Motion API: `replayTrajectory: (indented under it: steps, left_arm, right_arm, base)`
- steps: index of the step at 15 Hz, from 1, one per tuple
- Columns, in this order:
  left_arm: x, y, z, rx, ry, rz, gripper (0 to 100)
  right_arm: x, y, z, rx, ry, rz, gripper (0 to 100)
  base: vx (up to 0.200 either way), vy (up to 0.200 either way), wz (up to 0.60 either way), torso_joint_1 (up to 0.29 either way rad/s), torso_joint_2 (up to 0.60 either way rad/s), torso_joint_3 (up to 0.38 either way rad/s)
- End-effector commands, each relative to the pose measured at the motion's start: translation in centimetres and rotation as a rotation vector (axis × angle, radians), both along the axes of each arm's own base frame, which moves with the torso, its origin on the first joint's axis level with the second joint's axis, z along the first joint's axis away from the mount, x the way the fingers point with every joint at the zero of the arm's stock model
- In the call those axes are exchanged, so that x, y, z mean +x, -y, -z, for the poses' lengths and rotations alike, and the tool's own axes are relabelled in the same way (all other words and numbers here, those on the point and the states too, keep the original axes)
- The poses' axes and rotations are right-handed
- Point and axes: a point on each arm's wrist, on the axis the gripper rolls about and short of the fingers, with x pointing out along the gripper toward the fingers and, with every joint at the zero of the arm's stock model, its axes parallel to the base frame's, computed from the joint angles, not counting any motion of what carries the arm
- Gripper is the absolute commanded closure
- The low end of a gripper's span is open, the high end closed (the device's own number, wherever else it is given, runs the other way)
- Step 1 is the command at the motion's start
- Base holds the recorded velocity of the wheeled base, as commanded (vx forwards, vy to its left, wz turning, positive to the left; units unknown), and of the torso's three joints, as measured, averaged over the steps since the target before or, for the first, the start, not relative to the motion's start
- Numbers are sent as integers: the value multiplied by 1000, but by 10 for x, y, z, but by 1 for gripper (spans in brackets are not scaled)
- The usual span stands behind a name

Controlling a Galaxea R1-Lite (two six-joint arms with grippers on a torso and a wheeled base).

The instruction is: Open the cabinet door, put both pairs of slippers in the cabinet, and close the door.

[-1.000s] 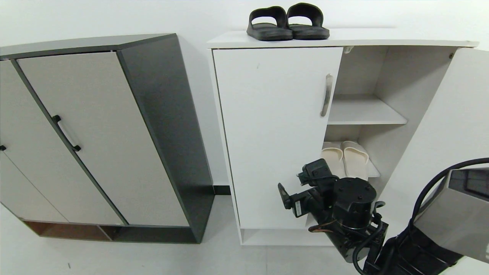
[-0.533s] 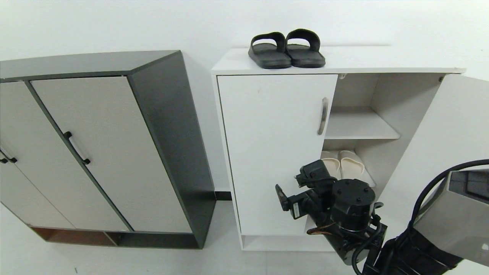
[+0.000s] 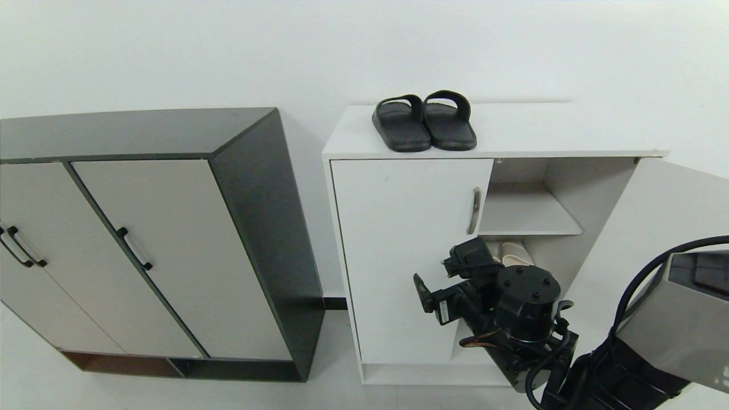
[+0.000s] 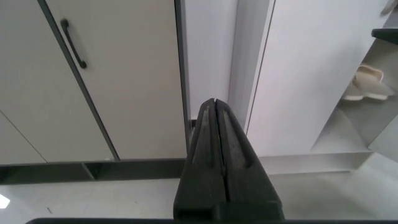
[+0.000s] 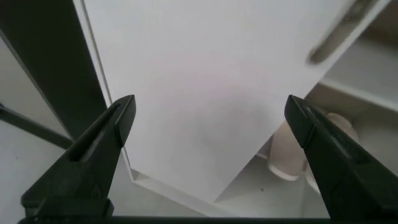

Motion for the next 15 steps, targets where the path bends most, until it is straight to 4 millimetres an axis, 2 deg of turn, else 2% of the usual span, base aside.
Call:
replayTrajectory:
  steps: [1, 13, 15]
  left_arm:
    - [0, 0, 0, 0, -1, 0, 100]
    - [0, 0, 0, 0, -1, 0, 100]
    - [0, 0, 0, 0, -1, 0, 100]
  right_arm:
    - [0, 0, 0, 0, 0, 1, 0]
    - [0, 1, 0, 1, 1, 1, 0]
    - [-3, 4, 2, -14, 27, -46, 0]
  base:
    - [0, 0, 0, 159, -471, -325]
    - [0, 0, 0, 205, -512, -312]
    - [0, 0, 0, 244, -556, -315]
